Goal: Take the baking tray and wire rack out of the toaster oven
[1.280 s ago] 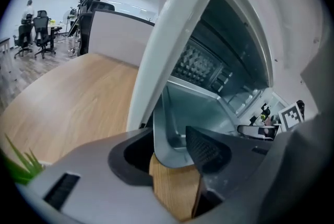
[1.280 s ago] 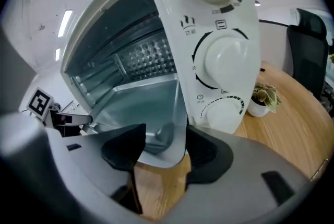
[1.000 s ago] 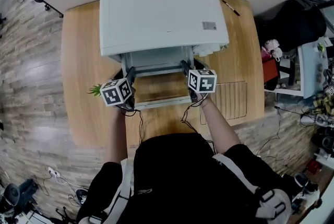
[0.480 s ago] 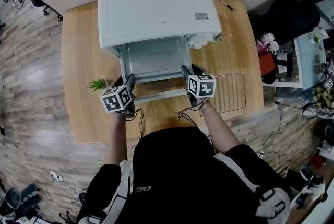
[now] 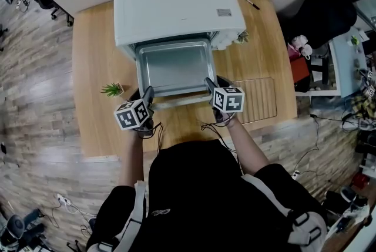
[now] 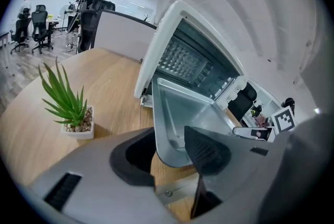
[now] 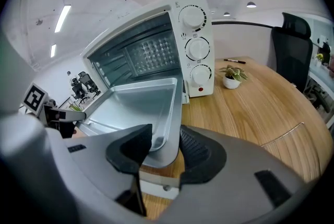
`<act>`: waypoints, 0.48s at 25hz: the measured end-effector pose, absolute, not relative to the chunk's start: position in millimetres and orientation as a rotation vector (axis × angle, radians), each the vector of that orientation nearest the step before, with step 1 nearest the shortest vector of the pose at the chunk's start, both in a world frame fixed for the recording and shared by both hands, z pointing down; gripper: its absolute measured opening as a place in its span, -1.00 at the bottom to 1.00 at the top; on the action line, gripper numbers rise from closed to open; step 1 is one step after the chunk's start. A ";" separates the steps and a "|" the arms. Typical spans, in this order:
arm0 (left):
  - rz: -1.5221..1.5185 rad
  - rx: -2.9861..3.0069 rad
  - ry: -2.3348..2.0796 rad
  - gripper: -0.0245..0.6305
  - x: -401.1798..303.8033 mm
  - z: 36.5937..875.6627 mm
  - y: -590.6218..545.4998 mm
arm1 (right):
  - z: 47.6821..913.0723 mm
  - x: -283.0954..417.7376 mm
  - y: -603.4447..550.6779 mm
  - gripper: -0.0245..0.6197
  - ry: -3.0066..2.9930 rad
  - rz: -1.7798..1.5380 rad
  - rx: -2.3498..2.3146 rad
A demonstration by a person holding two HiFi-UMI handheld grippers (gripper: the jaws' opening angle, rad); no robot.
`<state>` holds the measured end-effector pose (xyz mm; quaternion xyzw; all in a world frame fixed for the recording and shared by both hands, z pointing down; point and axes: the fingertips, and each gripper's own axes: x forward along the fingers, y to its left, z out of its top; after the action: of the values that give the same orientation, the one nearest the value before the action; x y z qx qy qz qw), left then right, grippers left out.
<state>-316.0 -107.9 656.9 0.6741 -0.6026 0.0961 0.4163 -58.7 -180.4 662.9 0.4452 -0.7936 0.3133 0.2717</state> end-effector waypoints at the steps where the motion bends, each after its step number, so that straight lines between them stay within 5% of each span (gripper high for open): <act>1: 0.241 1.698 -1.510 -0.37 -315.6 655.3 -105.3 | 661.7 -58.1 -177.0 -0.39 -2.138 0.844 1.202; 12: 0.246 1.736 -1.495 -0.37 -304.7 634.0 -58.1 | 640.4 -45.2 -123.8 -0.40 -2.156 0.833 1.262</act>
<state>-304.7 -58.1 634.0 0.6884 -0.5928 0.0974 0.4064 -45.2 -123.8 640.4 0.4639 -0.7924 0.3061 0.2513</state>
